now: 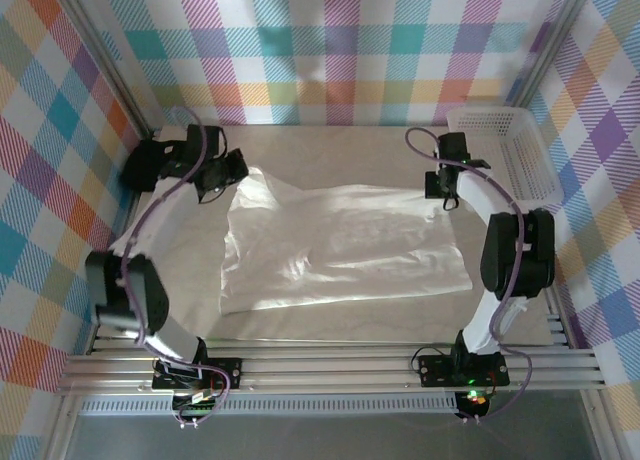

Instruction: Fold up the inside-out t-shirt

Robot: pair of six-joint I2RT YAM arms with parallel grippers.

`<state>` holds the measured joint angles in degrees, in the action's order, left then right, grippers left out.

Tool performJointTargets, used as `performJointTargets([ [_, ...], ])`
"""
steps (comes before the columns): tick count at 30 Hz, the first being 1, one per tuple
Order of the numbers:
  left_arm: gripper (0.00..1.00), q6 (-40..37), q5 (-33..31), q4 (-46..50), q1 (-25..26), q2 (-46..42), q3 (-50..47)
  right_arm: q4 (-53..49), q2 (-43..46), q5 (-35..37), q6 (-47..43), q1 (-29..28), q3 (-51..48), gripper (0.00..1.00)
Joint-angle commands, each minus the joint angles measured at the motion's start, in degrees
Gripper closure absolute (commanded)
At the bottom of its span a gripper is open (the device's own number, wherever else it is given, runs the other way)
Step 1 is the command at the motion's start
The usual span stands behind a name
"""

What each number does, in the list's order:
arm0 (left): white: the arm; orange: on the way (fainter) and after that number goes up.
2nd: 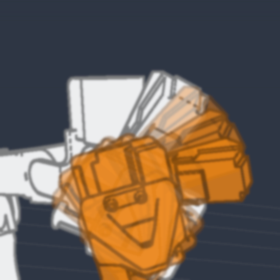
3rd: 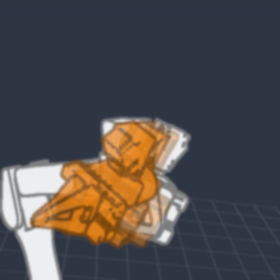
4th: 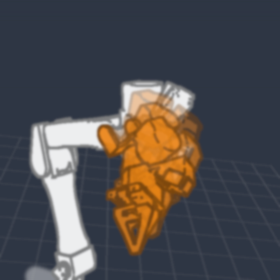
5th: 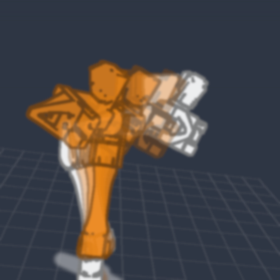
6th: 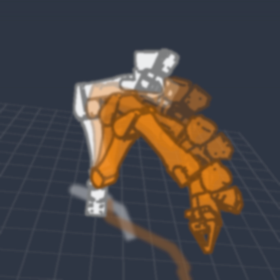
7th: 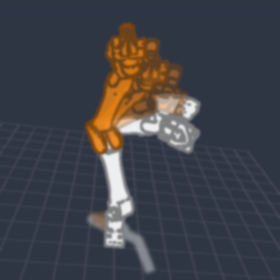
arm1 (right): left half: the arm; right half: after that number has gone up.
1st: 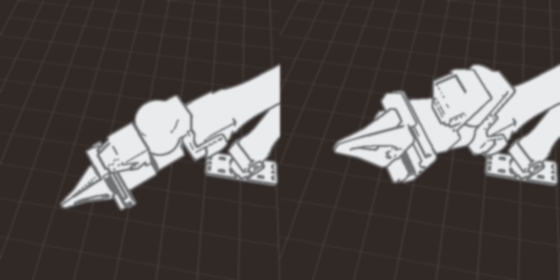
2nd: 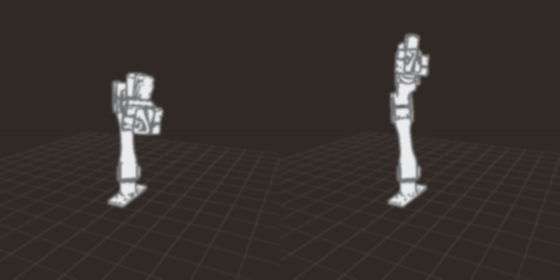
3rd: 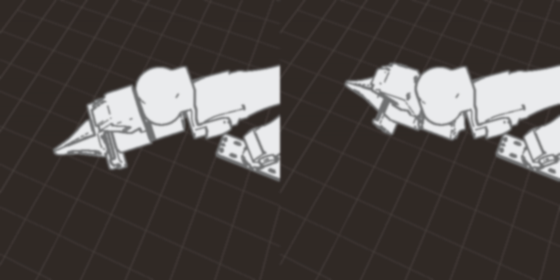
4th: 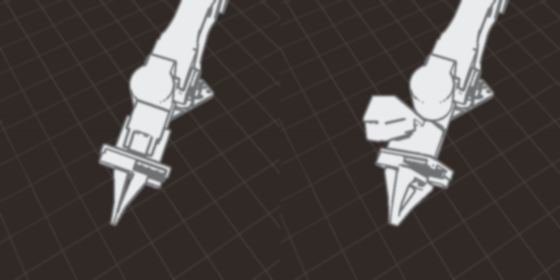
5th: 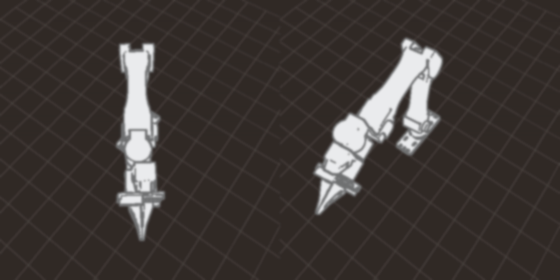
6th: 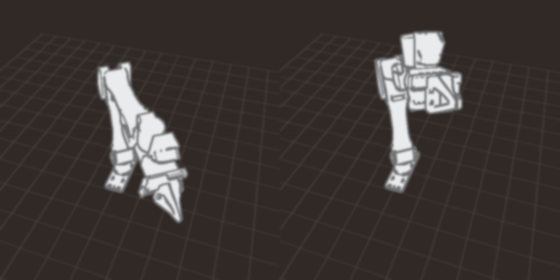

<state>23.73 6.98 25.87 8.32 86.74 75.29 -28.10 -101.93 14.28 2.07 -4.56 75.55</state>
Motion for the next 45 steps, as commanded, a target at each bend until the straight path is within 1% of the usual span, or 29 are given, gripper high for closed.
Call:
performJointTargets([
  [1, 1.00, 3.82, -1.44, 2.03, -0.47, -7.76, -3.73, 0.07, 3.80, -0.15, 2.01, -0.28, -2.29, 0.97],
  [4, 1.00, 2.51, -3.17, 6.71, -0.49, -12.69, -5.43, 0.63, 5.62, 0.55, 1.85, -0.28, -4.40, 0.97],
  [7, 1.00, 1.24, -3.84, 10.58, -0.49, -15.62, -7.08, 0.22, 5.64, 1.23, 1.32, -0.28, -5.36, 0.97],
  [13, 1.00, 0.93, -0.93, 13.42, -0.49, -21.08, -12.07, 2.48, 5.54, 4.81, -1.21, -0.17, -7.15, 0.97],
  [16, 1.00, 0.75, 0.75, 14.24, -0.49, -23.08, -14.16, 3.50, 4.45, 5.06, -2.45, -0.17, -6.86, 0.96],
  [23, 1.00, 0.14, 3.66, 16.43, -0.49, -25.18, -15.96, 3.85, 3.14, 4.44, -3.52, -0.19, -6.35, 0.96],
  [33, 1.00, -0.65, 6.71, 20.16, -0.45, -28.17, -17.71, 0.97, 5.46, 4.07, -2.09, -0.19, -10.02, 0.95],
  [45, 1.00, -0.89, 7.75, 23.16, -0.49, -31.47, -20.67, 0.19, 8.32, 4.90, -0.45, -0.23, -14.17, 0.95],
])
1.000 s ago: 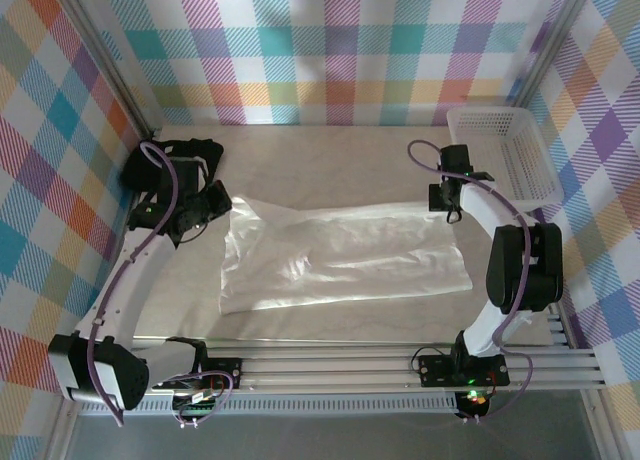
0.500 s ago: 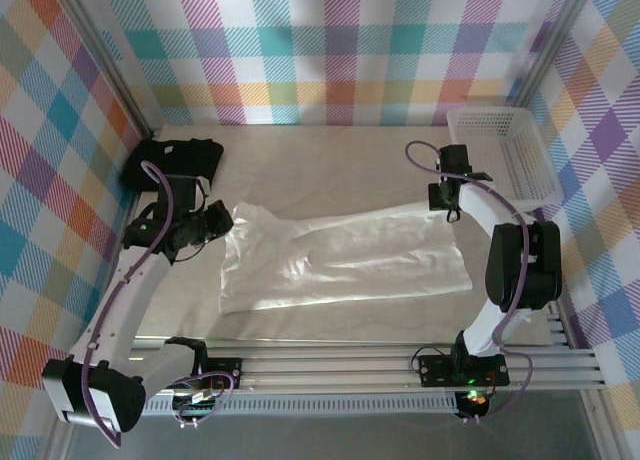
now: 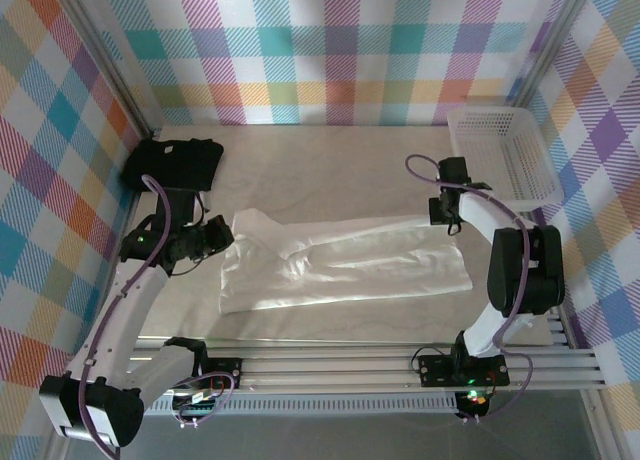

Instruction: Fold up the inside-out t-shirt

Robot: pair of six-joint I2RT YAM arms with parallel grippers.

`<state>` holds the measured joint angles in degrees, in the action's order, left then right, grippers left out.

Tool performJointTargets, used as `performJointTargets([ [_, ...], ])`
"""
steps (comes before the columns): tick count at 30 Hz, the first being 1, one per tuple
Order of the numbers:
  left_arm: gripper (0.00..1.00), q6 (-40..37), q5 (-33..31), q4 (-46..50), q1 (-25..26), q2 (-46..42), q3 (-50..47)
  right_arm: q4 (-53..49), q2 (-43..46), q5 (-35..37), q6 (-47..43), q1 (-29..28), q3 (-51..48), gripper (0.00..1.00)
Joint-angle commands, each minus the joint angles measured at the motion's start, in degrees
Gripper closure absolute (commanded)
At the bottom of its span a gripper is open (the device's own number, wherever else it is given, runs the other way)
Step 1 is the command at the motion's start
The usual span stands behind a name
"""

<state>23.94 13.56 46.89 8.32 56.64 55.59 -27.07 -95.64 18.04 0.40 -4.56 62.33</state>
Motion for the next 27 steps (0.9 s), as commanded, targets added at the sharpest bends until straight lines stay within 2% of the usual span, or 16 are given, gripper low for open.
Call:
performJointTargets([
  [1, 1.00, -1.14, 1.25, 2.14, -0.46, -1.55, -1.53, -1.09, 2.14, 1.21, 1.55, -0.23, -1.26, 0.94],
  [5, 1.00, -0.70, 2.16, 1.76, -0.48, -1.83, -4.72, -2.18, 2.92, 2.27, 4.36, -0.28, -3.21, 0.90],
  [9, 1.00, 0.54, 2.04, -0.17, -0.45, -1.96, -9.19, -3.76, 5.98, 1.87, 9.35, -0.43, -5.92, 0.69],
  [12, 1.00, 1.45, 2.89, -1.87, -0.41, -1.34, -11.88, 1.87, 13.65, -4.42, 7.51, -2.96, -9.52, 0.52],
  [14, 1.00, 1.72, 3.62, -2.83, -0.41, -0.81, -12.47, 7.40, 17.69, -10.04, 4.32, -8.35, -11.81, 0.49],
  [16, 1.00, 1.62, 3.76, -3.25, -0.40, -0.23, -11.81, 12.93, 18.90, -15.36, 1.60, -16.56, -13.51, 0.48],
  [22, 1.00, 0.86, 3.34, -3.34, -0.41, 1.23, -10.66, 28.95, 10.35, -17.64, -4.07, -42.55, -13.00, 0.41],
  [24, 1.00, 0.77, 3.56, -3.47, -0.41, 1.34, -10.65, 32.86, 5.66, -18.15, -4.92, -47.43, -11.21, 0.43],
  [27, 1.00, 0.93, 3.49, -3.74, -0.41, 1.02, -10.85, 36.27, -1.45, -19.62, -4.54, -51.34, -7.58, 0.46],
])
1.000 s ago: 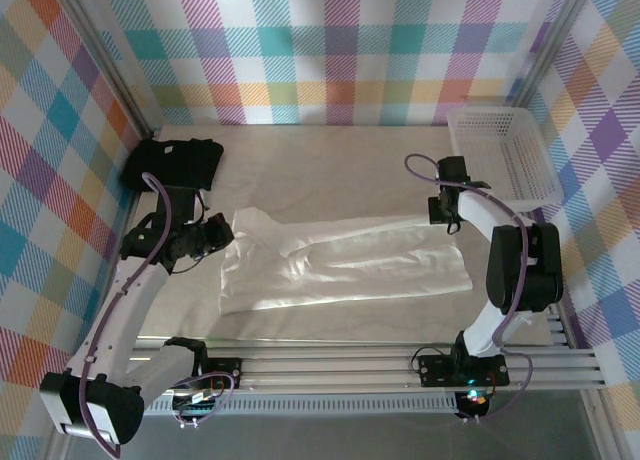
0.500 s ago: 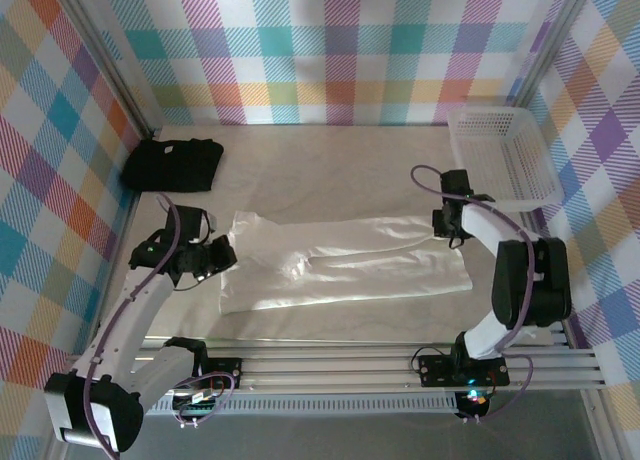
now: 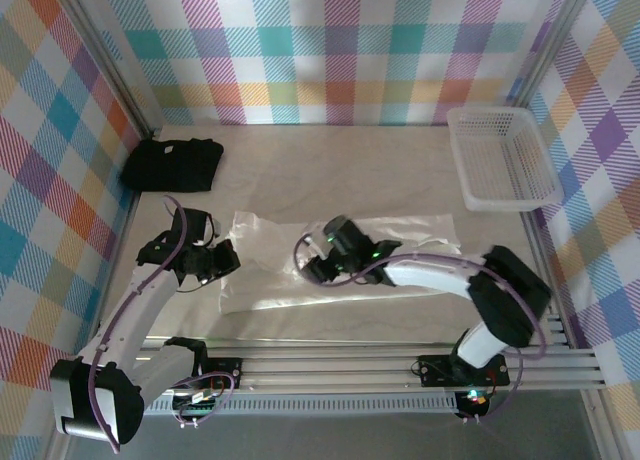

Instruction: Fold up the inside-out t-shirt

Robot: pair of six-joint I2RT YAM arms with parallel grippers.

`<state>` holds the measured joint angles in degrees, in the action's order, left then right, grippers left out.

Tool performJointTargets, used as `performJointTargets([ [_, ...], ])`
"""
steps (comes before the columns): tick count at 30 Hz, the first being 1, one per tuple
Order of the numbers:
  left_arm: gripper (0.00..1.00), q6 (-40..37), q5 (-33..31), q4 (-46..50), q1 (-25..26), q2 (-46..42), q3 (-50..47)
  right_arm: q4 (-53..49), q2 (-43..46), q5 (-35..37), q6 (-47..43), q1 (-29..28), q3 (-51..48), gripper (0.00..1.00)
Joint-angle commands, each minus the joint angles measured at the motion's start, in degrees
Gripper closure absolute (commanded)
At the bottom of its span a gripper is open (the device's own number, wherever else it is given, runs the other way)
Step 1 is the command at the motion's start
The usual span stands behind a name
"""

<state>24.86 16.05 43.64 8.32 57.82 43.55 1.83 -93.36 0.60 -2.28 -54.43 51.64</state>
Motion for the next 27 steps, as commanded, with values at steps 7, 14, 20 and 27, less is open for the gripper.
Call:
performJointTargets([
  [7, 1.00, -0.54, 1.50, -0.64, -0.41, -0.18, 1.27, 6.48, -13.91, 1.83, -5.16, -3.18, 9.48, 0.46],
  [14, 1.00, -0.80, 1.19, -0.35, -0.41, -0.26, 1.37, 5.19, -18.13, 2.09, -6.41, -3.15, 11.53, 0.50],
  [20, 1.00, -0.80, 0.95, -0.31, -0.41, -0.35, 1.39, 5.46, -19.57, 1.88, -6.68, -3.35, 11.38, 0.64],
  [27, 1.00, -0.79, 0.80, -0.04, -0.41, -0.45, 1.28, 6.59, -15.81, 2.03, -6.10, -3.32, 9.85, 0.85],
])
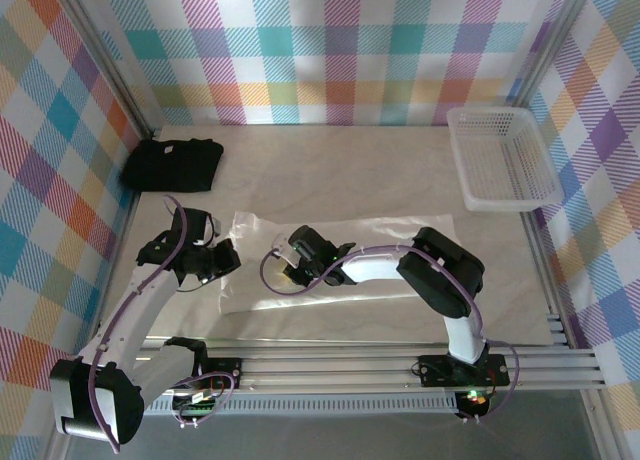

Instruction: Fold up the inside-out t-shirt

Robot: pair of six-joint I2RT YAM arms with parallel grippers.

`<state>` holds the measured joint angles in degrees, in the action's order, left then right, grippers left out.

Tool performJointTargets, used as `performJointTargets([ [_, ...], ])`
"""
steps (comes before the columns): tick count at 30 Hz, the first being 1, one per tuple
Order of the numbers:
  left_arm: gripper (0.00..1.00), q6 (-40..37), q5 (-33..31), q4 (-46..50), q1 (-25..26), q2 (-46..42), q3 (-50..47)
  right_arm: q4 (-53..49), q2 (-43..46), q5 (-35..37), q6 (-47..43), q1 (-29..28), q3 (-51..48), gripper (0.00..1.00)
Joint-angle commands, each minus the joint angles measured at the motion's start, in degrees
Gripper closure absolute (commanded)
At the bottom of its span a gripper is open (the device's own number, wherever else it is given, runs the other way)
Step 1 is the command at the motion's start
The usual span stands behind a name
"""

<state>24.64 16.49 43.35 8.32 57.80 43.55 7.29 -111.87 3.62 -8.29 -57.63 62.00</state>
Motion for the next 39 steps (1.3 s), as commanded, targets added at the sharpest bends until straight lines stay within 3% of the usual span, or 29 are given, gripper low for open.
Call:
performJointTargets([
  [1, 1.00, -0.57, 0.30, 0.24, -0.41, -0.46, 1.25, 1.03, 3.49, -1.40, 0.05, -0.13, -0.73, 0.86],
  [16, 1.00, 0.14, -1.15, 1.03, -0.41, -1.43, 0.68, -4.68, 10.38, -9.73, 2.14, -0.11, -2.45, 0.91],
  [24, 1.00, 6.33, -3.15, -0.73, -0.30, -4.45, -3.99, -8.86, 8.77, -13.26, 4.57, -0.11, -3.55, 0.90],
  [28, 1.00, 11.96, -5.05, -2.96, -0.30, -9.00, -9.24, -11.15, 7.44, -14.57, 4.90, -0.06, -2.60, 0.84],
  [29, 0.95, 13.19, -5.48, -3.55, -0.32, -10.59, -10.49, -11.96, 7.76, -14.13, 4.26, -0.03, -2.42, 0.79],
  [31, 0.68, 14.41, -6.39, -4.73, -0.31, -12.90, -11.64, -12.91, 9.19, -14.66, 3.26, 0.44, -2.41, 0.71],
  [33, 0.52, 13.78, -7.96, -5.32, -0.32, -13.59, -10.94, -13.37, 10.94, -18.34, 3.11, 1.39, -2.49, 0.65],
  [35, 0.44, 11.90, -8.75, -6.17, -0.36, -11.84, -8.53, -13.23, 13.07, -22.81, 3.12, 2.51, -2.90, 0.59],
  [39, 0.41, 8.57, -6.17, -12.93, -0.23, -4.08, -4.09, -6.50, 15.48, -27.19, 7.12, 5.95, -4.63, 0.56],
])
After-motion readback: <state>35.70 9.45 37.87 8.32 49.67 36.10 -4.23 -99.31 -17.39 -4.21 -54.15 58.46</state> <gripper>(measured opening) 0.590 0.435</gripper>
